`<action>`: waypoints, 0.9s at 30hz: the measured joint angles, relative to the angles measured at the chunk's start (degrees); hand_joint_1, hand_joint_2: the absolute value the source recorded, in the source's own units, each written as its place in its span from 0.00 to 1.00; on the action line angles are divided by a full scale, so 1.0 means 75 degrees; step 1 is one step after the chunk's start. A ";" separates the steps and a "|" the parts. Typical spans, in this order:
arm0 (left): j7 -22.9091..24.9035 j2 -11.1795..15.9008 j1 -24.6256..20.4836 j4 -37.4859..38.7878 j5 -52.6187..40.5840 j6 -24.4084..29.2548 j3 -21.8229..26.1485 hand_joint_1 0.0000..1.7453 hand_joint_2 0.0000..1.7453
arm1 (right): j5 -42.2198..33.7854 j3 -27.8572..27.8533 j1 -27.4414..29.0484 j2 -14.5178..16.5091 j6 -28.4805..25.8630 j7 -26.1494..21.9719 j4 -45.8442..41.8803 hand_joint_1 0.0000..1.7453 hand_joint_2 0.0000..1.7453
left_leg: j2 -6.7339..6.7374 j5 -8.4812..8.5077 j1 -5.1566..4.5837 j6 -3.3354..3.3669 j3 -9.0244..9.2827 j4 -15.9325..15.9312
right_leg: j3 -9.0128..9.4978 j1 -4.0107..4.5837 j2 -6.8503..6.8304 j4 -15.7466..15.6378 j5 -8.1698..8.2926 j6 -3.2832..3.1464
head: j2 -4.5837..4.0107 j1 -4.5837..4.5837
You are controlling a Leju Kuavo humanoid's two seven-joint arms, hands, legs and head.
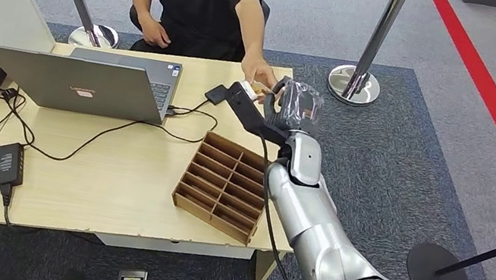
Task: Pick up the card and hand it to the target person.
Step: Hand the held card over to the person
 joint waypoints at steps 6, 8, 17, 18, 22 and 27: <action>0.0037 0.0000 -0.0016 0.0007 -0.0039 -0.0002 -0.0028 0.00 0.00 | 0.0042 -0.0041 0.0040 -0.0041 -0.0012 0.0000 0.0000 0.75 1.00 | 0.0000 0.0000 0.0000 0.0000 0.0000 0.0000 | 0.0000 0.0000 0.0000 0.0000 0.0000 0.0000 | 0.0000 0.0000; 0.0041 0.0000 -0.0020 0.0009 -0.0042 -0.0002 -0.0034 0.00 0.00 | 0.0048 -0.0044 0.0048 -0.0057 -0.0015 -0.0004 0.0000 0.55 1.00 | 0.0000 0.0000 0.0000 0.0000 0.0000 0.0000 | 0.0000 0.0000 0.0000 0.0000 0.0000 0.0000 | 0.0000 0.0000; 0.0055 -0.0006 -0.0022 0.0012 -0.0041 -0.0002 -0.0035 0.00 0.00 | 0.0095 -0.0046 0.0088 -0.0103 -0.0015 -0.0018 0.0001 0.00 1.00 | 0.0001 0.0000 0.0000 0.0000 0.0000 0.0000 | 0.0000 0.0000 0.0000 0.0000 0.0000 0.0000 | 0.0000 0.0000; 0.0055 -0.0006 -0.0022 0.0012 -0.0039 -0.0002 -0.0035 0.00 0.00 | 0.0095 -0.0046 0.0088 -0.0105 -0.0015 -0.0026 0.0001 0.00 1.00 | 0.0001 0.0000 0.0000 0.0000 0.0000 0.0000 | 0.0000 0.0000 0.0000 0.0000 0.0000 0.0000 | 0.0000 0.0000; 0.0047 -0.0006 -0.0020 0.0012 0.0009 -0.0002 -0.0034 0.00 0.00 | 0.0108 -0.0047 0.0088 -0.0092 -0.0008 -0.0074 0.0003 0.00 1.00 | 0.0001 0.0000 0.0000 0.0000 -0.0001 0.0000 | 0.0001 0.0000 0.0000 0.0001 0.0000 0.0000 | 0.0000 0.0000; -0.0020 0.0012 -0.0009 0.0012 0.0154 -0.0002 -0.0022 0.00 0.00 | 0.0187 -0.0046 0.0078 0.0100 0.0044 -0.0055 0.0034 0.00 1.00 | 0.0001 0.0000 0.0001 0.0000 -0.0001 -0.0001 | 0.0000 0.0000 0.0000 0.0003 0.0000 0.0000 | 0.0000 0.0000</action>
